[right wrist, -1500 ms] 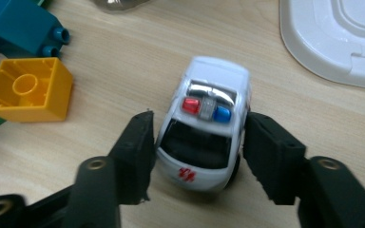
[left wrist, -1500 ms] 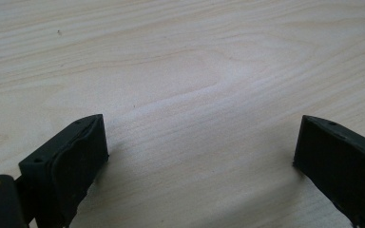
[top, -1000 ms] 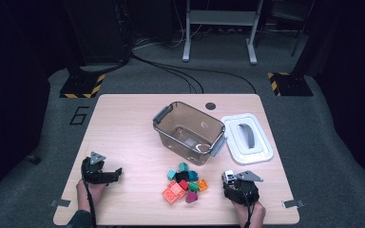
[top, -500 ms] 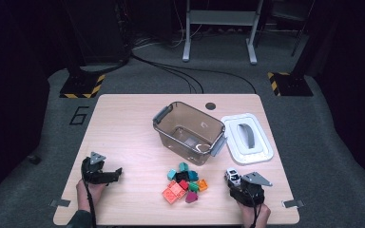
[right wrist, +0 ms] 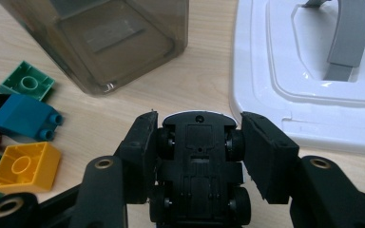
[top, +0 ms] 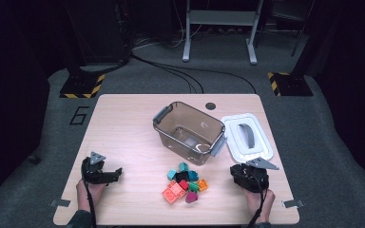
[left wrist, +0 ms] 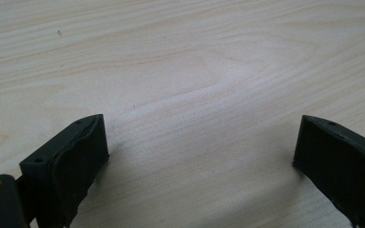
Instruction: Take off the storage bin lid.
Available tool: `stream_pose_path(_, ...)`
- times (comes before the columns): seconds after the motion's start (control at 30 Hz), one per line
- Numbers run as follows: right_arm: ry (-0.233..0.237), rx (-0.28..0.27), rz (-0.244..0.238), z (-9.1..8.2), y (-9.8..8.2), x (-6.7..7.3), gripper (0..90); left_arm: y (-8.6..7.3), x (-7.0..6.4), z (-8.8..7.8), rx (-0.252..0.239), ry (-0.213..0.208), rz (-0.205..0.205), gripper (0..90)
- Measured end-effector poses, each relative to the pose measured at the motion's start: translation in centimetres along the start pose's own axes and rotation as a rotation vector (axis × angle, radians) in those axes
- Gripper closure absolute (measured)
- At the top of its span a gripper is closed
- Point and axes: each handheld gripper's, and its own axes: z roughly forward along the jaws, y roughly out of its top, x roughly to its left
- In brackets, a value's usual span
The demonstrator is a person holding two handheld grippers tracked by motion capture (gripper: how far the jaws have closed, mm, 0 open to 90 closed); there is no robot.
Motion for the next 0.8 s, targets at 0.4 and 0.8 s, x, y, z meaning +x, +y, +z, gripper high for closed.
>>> stream_pose_path(0.4, -0.006, -0.024, -0.01, -0.3, 2.0, -0.7, 48.2, 0.0, -0.1, 0.0, -0.007, 0.001, -0.009, 3.9)
stream_pose_path(0.8, -0.011, -0.03, -0.017, 0.0, 4.4, -1.3, 48.2, 0.0, -0.1, 0.1, -0.007, 0.001, -0.009, 3.9)
